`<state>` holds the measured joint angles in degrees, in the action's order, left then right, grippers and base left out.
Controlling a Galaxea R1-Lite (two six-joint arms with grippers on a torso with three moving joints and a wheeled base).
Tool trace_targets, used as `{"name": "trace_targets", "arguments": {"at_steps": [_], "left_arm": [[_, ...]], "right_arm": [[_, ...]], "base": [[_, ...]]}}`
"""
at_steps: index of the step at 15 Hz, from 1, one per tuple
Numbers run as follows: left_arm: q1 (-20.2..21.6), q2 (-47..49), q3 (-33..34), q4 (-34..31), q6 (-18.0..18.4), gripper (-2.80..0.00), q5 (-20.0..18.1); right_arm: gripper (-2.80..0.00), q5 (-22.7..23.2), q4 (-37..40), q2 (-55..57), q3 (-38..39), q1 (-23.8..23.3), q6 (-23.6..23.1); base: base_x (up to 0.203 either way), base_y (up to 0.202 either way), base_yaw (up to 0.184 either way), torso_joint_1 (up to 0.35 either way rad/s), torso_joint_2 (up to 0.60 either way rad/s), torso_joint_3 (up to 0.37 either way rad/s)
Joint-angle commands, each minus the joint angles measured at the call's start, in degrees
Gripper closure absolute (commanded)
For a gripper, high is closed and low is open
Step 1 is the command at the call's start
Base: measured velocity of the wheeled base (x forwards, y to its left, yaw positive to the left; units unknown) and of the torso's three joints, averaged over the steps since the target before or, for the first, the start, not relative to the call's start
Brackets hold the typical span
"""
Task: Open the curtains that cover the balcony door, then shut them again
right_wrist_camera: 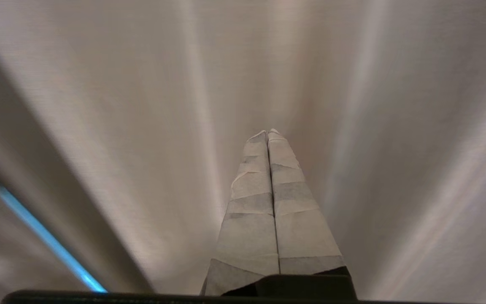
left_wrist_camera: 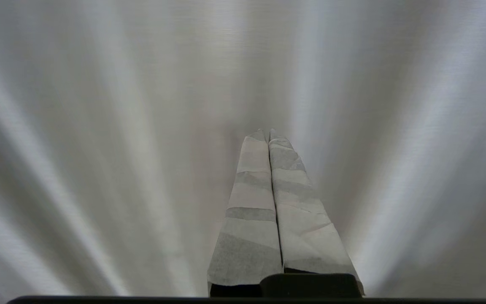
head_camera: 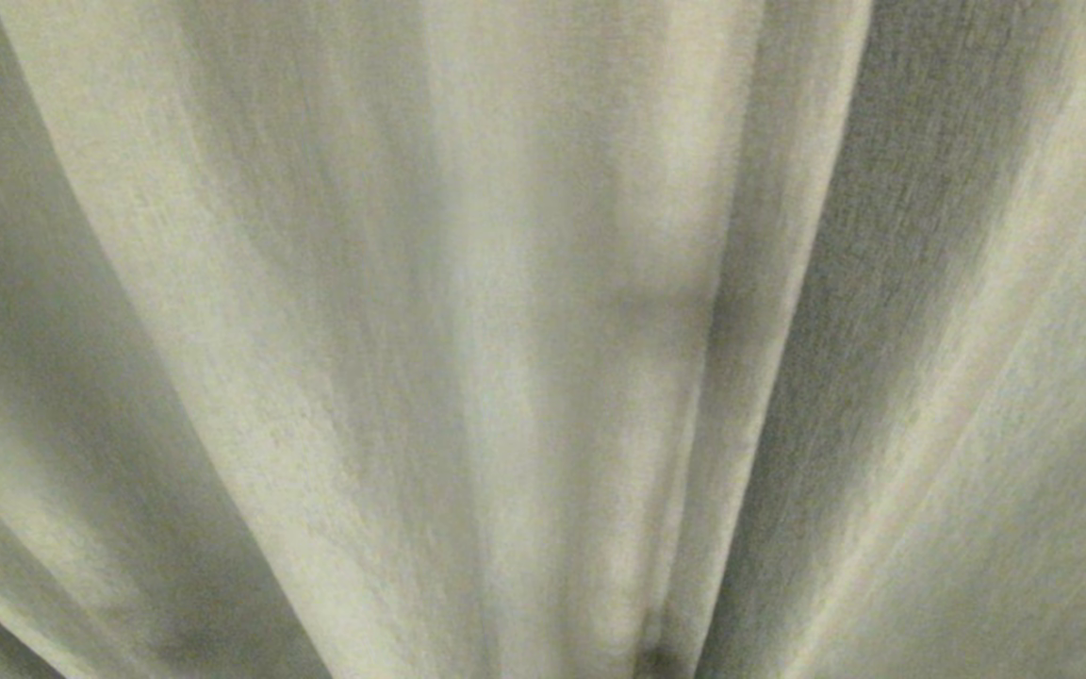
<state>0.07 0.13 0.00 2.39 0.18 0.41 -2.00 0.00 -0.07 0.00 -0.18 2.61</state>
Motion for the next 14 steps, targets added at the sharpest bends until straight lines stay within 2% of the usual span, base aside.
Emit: {"name": "trace_targets", "arguments": {"at_steps": [1,4,14], "left_arm": [[0.0,0.0,0.0,0.1,-0.1,0.0,0.0],[0.0,0.0,0.0,0.1,-0.2,0.0,0.0],[0.0,0.0,0.0,0.1,-0.4,0.0,0.0]], "right_arm": [[0.0,0.0,0.0,0.1,0.0,0.0,0.0],[0.0,0.0,0.0,0.1,0.0,0.0,0.0],[0.0,0.0,0.0,0.1,0.0,0.0,0.0]], "base": [[0.0,-0.188,0.0,0.005,0.0,0.005],[0.0,-0.112,0.001,0.0,0.0,0.002],[0.0,0.0,0.0,0.0,0.0,0.0]]}}
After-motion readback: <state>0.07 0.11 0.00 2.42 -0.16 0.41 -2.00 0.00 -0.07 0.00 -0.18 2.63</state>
